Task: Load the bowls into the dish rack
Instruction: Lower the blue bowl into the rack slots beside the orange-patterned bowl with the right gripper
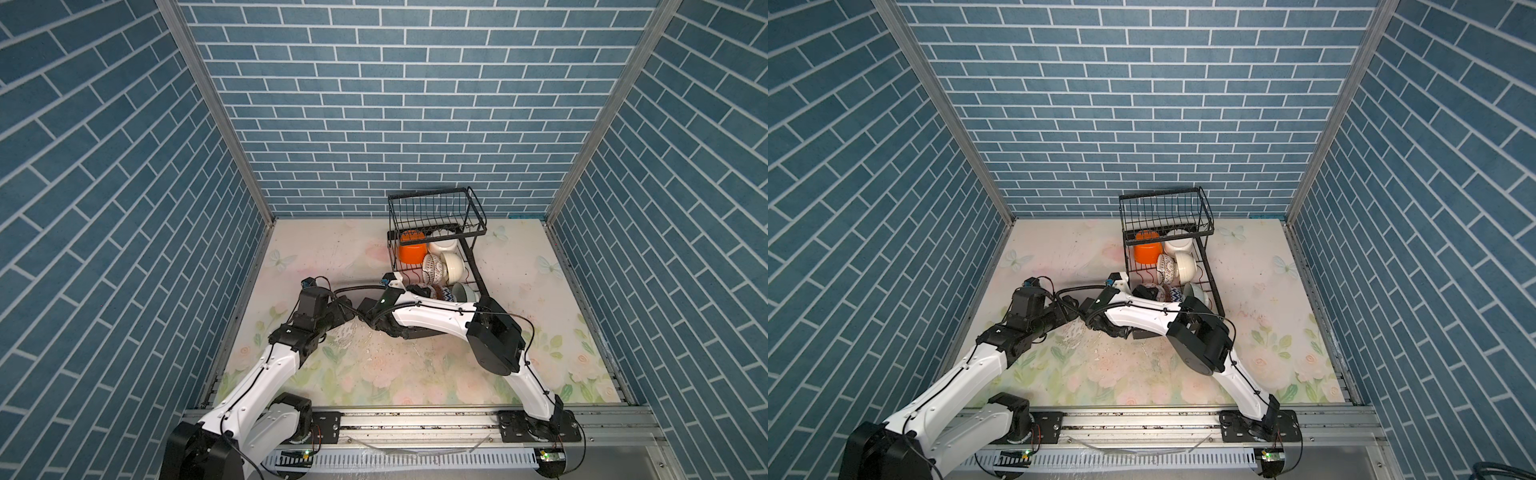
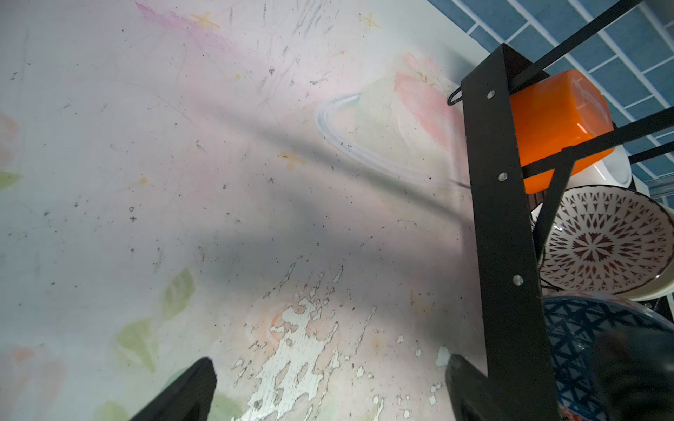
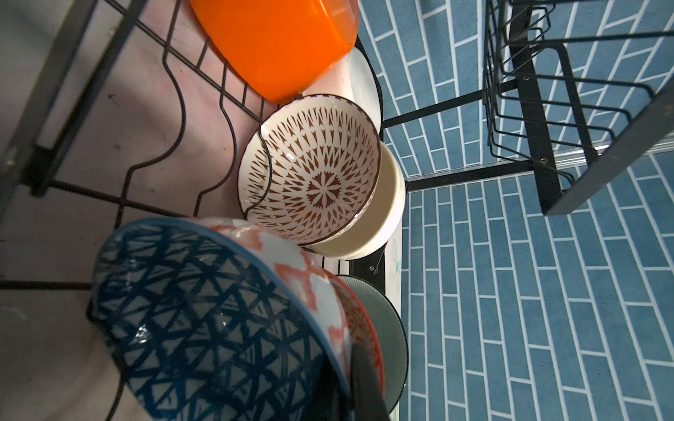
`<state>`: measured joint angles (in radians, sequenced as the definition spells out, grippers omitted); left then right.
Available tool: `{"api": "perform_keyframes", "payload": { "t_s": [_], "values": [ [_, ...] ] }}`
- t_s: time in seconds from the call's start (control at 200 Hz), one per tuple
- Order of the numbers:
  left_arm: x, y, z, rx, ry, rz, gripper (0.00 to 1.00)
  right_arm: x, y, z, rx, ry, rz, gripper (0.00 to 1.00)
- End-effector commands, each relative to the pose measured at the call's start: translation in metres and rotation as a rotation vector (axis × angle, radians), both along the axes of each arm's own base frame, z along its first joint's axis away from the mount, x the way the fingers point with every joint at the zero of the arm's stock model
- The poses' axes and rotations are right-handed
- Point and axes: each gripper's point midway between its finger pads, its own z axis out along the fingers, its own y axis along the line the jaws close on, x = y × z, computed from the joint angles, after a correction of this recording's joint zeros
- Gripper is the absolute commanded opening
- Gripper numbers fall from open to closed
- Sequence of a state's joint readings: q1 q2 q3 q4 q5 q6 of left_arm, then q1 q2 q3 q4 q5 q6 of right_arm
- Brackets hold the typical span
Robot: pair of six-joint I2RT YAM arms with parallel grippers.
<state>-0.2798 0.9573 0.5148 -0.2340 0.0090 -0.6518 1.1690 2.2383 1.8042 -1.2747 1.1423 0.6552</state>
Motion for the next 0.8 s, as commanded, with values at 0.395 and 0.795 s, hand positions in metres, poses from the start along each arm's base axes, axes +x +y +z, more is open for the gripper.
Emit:
{"api": "perform_keyframes", "payload": {
  "t_s": [0.395,0.795],
  "values": [
    [-0.006,0.003,-0.002,-0.006,-0.019,0.0,1.0,-0.044,0.0,-0.037,0.039,0.225,-0.08,0.14],
    [-0.008,0.002,-0.002,-0.012,-0.025,-0.005,1.0,-0.046,0.002,-0.032,0.026,0.23,-0.086,0.3]
  ]
}}
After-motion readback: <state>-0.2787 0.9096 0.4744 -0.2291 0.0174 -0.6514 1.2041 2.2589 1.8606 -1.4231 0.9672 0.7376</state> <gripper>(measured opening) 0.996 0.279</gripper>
